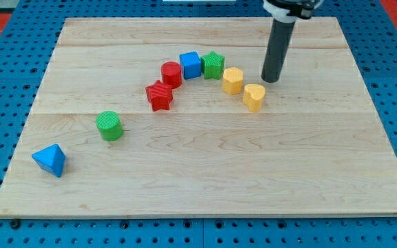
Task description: Push the yellow heart towards the bottom right corner
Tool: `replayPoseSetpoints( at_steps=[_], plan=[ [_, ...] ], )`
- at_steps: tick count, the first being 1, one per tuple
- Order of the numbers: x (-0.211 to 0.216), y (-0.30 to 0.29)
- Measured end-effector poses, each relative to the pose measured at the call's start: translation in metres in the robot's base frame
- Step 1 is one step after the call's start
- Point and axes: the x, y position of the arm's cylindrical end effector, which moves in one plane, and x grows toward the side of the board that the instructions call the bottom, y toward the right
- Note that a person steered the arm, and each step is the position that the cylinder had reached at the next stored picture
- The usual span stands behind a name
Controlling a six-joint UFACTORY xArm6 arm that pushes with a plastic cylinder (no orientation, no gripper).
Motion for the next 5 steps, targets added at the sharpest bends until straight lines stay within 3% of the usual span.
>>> replayPoseSetpoints(
  at_steps=[1,3,5],
  plan=[
    [0.040,-0.051],
    [0.088,0.028],
    [0.097,0.002]
  ],
)
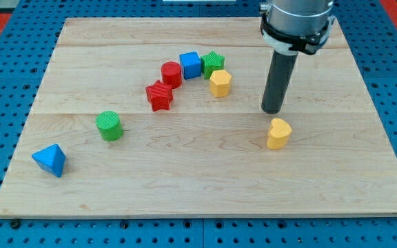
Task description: Push the yellow heart towards the bottom right corner
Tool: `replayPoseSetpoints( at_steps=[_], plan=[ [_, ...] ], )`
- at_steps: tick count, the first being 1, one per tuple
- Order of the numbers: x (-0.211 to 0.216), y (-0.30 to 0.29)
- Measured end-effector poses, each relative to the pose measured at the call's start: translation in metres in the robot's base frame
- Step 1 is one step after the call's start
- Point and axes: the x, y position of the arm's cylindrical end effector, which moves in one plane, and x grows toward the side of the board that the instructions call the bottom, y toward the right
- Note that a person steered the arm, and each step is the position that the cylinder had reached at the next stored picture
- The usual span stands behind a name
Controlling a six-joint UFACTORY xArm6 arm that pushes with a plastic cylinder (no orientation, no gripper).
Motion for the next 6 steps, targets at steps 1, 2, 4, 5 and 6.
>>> replayPoseSetpoints(
  at_steps=[1,2,4,5,6],
  plan=[
    [0.046,0.010],
    [0.058,0.064],
    [0.063,-0.031],
    [0.100,0.031],
    [0.106,0.060]
  ],
)
